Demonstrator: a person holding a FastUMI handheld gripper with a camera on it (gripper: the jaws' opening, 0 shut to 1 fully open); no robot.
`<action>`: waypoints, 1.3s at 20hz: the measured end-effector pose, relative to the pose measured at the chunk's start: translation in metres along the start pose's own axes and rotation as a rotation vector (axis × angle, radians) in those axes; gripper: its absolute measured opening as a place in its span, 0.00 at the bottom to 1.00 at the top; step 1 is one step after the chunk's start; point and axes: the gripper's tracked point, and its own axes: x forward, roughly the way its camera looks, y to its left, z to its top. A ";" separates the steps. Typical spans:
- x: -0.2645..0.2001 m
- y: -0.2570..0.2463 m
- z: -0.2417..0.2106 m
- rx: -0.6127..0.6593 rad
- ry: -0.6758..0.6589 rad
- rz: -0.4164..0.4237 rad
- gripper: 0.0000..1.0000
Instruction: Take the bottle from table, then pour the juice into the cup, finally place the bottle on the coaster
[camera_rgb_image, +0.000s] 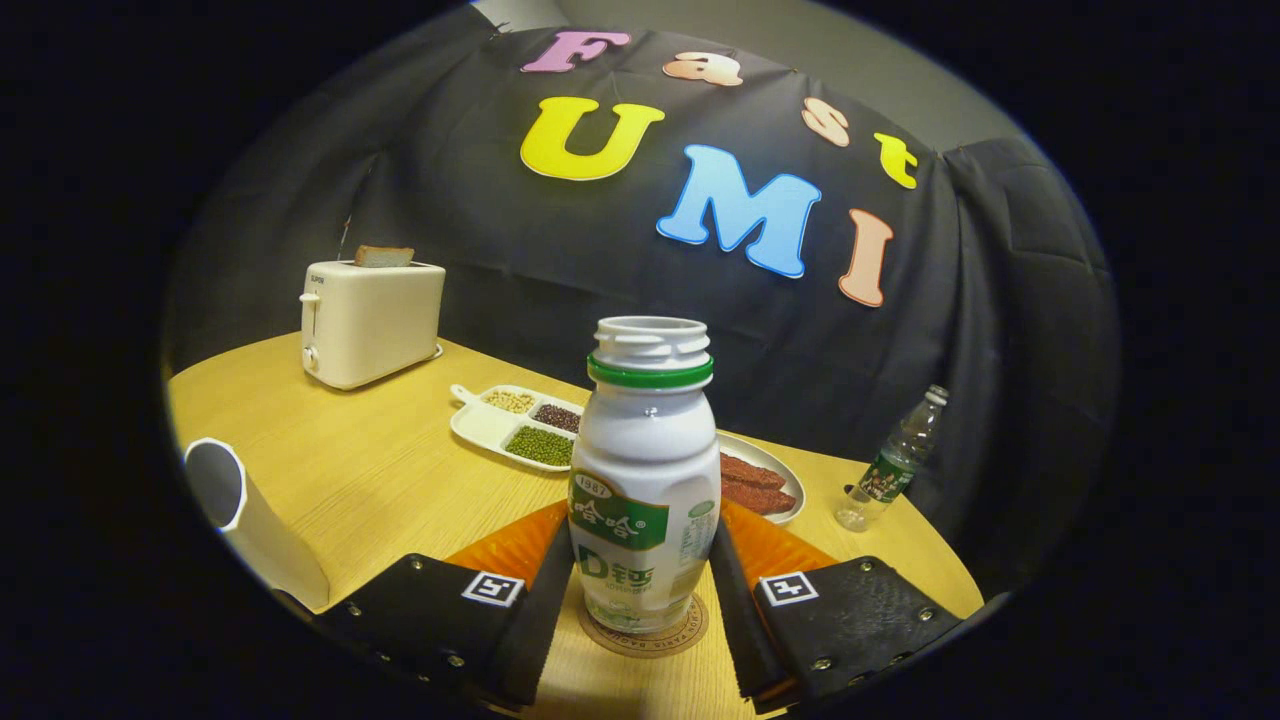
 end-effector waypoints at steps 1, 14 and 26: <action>0.002 0.000 0.001 0.010 -0.009 0.004 0.71; -0.010 -0.018 0.003 0.175 -0.090 0.028 0.79; -0.136 -0.024 0.139 0.144 -0.309 0.009 0.98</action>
